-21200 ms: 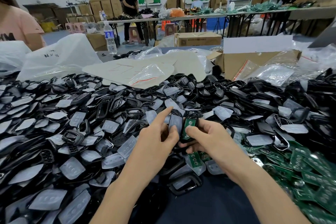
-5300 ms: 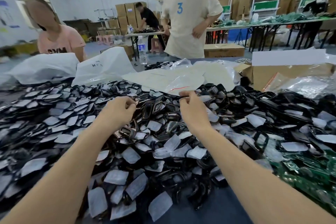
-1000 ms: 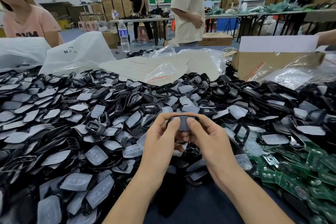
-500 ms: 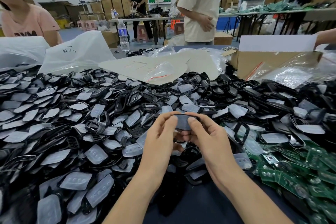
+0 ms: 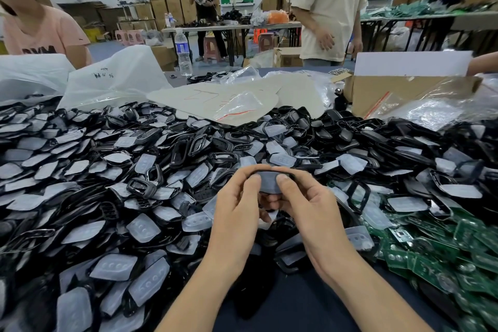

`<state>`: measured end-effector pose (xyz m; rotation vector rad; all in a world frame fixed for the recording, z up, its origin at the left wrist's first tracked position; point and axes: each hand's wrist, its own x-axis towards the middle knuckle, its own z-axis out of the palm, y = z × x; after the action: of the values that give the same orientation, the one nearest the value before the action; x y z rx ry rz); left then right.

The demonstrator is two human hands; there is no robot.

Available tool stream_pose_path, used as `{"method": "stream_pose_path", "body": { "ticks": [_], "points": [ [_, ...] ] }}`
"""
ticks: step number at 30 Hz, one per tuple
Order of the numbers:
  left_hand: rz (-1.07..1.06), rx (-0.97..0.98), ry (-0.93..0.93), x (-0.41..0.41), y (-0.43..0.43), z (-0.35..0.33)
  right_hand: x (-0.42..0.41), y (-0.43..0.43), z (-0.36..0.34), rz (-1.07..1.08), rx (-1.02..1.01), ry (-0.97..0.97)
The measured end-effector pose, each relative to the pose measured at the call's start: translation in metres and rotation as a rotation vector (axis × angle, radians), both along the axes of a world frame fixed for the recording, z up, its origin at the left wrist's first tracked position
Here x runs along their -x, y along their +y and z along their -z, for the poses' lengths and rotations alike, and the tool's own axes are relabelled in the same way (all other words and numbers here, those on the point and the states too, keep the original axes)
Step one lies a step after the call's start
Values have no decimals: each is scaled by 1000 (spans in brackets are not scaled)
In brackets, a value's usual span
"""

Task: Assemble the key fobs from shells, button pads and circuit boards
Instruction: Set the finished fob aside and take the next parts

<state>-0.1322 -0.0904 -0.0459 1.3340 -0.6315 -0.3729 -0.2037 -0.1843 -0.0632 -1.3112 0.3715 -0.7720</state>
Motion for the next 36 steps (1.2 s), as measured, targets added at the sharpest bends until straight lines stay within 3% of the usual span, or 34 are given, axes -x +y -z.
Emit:
{"method": "stream_pose_path", "body": {
  "ticks": [4,9,13,25,36],
  "points": [
    [-17,6,9,-5,3,1,1,-5,0,14,-41,-8],
    [21,-82,-166,-7,4,2,1,-7,3,-5,-52,-5],
    [14,-106,-162,-9,5,3,2,-8,3,-19,-26,11],
    [61,-45,88,-7,3,3,2,-7,3,-37,11,12],
    [110,1,185,-9,2,6,3,-3,1,-35,-6,-4]
  ]
}}
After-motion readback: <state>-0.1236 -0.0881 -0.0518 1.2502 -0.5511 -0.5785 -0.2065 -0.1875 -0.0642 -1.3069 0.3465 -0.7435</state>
